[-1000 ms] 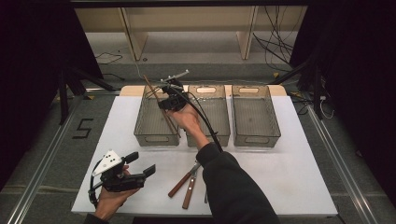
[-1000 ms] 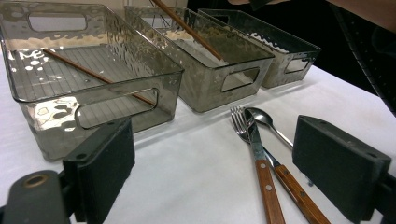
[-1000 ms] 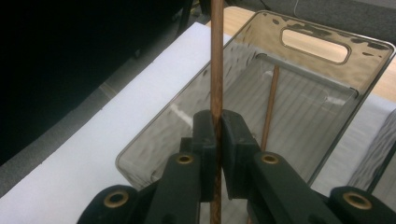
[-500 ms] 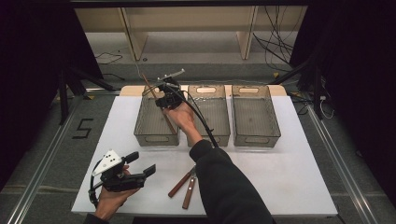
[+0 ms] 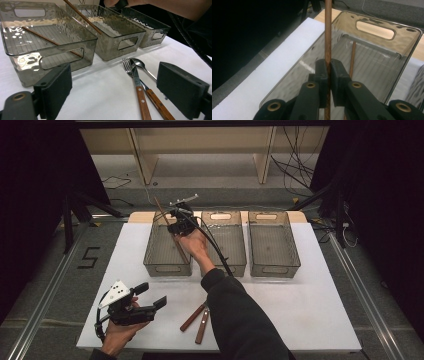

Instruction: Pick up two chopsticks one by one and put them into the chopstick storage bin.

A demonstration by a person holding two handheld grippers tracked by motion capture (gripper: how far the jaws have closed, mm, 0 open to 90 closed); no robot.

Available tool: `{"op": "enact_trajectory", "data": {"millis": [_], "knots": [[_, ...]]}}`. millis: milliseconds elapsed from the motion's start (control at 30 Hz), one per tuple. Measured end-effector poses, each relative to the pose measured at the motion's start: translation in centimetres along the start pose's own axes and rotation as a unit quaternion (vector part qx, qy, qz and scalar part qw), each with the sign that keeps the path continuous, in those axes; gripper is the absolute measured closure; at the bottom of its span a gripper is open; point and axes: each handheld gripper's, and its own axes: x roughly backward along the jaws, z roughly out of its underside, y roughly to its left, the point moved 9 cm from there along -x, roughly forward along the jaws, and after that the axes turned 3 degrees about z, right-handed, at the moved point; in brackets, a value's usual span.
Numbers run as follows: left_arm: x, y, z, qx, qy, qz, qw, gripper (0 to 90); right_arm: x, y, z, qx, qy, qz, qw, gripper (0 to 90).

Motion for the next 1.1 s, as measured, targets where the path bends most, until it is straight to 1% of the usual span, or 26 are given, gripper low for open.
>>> {"op": "enact_trajectory", "data": {"millis": [300, 467, 633, 833, 1000, 1100], "knots": [[0.0, 0.0, -0.1, 0.003, -0.003, 0.002, 1.0, 12.7, -0.8, -0.2, -0.1, -0.005, 0.002, 0.003, 1.0, 85.1], [0.0, 0.0, -0.1, 0.005, -0.003, 0.003, 1.0, 12.7, -1.1, -0.2, -0.2, 0.0, 0.002, 0.009, 1.0, 85.1], [0.0, 0.0, -0.1, 0.005, -0.003, 0.004, 1.0, 12.7, -1.4, -0.5, -0.1, -0.003, 0.003, 0.012, 0.9999, 85.0], [0.0, 0.0, -0.1, 0.004, -0.003, 0.004, 1.0, 12.7, -1.7, -0.6, 0.0, 0.002, 0.004, 0.016, 0.9999, 84.9], [0.0, 0.0, -0.1, 0.005, -0.004, 0.004, 1.0, 12.7, -1.9, -0.7, 0.1, -0.002, 0.005, 0.018, 0.9998, 84.7], [0.1, 0.0, -0.1, 0.005, -0.004, 0.004, 1.0, 12.7, -2.0, -0.8, 0.2, 0.001, 0.006, 0.018, 0.9998, 84.5]]}}
